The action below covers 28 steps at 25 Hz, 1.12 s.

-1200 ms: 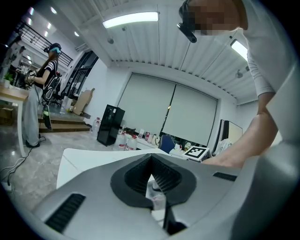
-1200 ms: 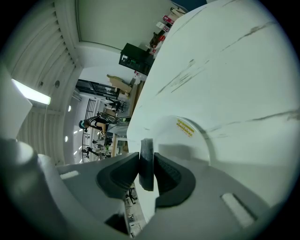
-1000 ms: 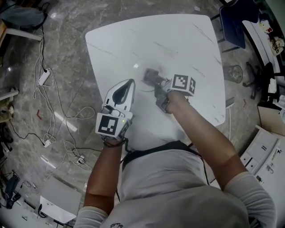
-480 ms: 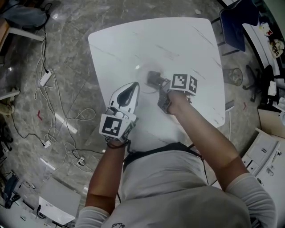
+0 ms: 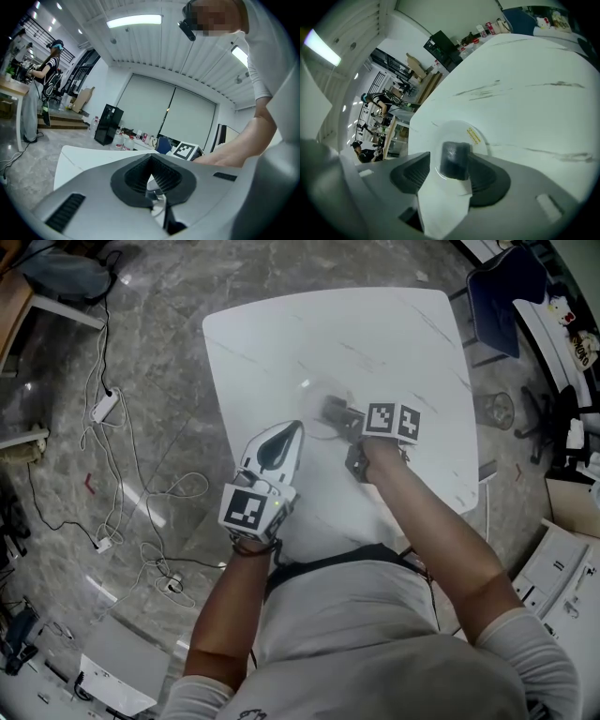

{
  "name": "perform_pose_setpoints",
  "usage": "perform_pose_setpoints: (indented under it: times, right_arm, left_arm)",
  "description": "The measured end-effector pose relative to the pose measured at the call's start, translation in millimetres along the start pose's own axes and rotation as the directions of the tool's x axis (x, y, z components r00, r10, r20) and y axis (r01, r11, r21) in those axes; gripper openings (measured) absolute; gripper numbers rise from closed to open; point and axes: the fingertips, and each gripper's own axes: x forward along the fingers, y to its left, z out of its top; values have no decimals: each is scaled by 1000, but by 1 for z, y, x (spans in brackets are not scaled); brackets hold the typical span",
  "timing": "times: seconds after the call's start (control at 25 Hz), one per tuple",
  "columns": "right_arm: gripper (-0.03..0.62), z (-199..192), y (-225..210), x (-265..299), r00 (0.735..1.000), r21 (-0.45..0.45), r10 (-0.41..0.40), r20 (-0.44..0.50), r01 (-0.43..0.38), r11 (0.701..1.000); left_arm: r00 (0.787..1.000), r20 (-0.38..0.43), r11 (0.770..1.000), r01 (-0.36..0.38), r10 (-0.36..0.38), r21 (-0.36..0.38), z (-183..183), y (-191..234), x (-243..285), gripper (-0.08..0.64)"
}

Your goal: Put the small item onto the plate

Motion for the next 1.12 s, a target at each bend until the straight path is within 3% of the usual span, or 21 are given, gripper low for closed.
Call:
perform_pose_setpoints:
  times: [0.44,0.6,0.8,0.96,1.12]
  right_arm:
    - [211,-10,28,-16,999,-76,19,39,-16,997]
    - [93,1,63,-49,988,-185,62,140,-35,982]
    - [2,0,107,-110,960,-285,157,233,-87,955]
    - [2,-14,148,-165,933,-411,251,256,-130,902]
    - [2,-33,199,-219,911,-618,306,276,-75,782]
  left_arm:
    - [1000,-10,1000,11,-11,-7,11,-2,-24,5]
    - [998,20,997,66,-67,30,38,-14,-31,5]
    - [993,37,992,114,-116,54,73,-44,-45,6]
    - [988,59,987,137,-142,78,103,-76,-59,6]
    - [988,69,987,130,-137,97,133,-105,-78,5]
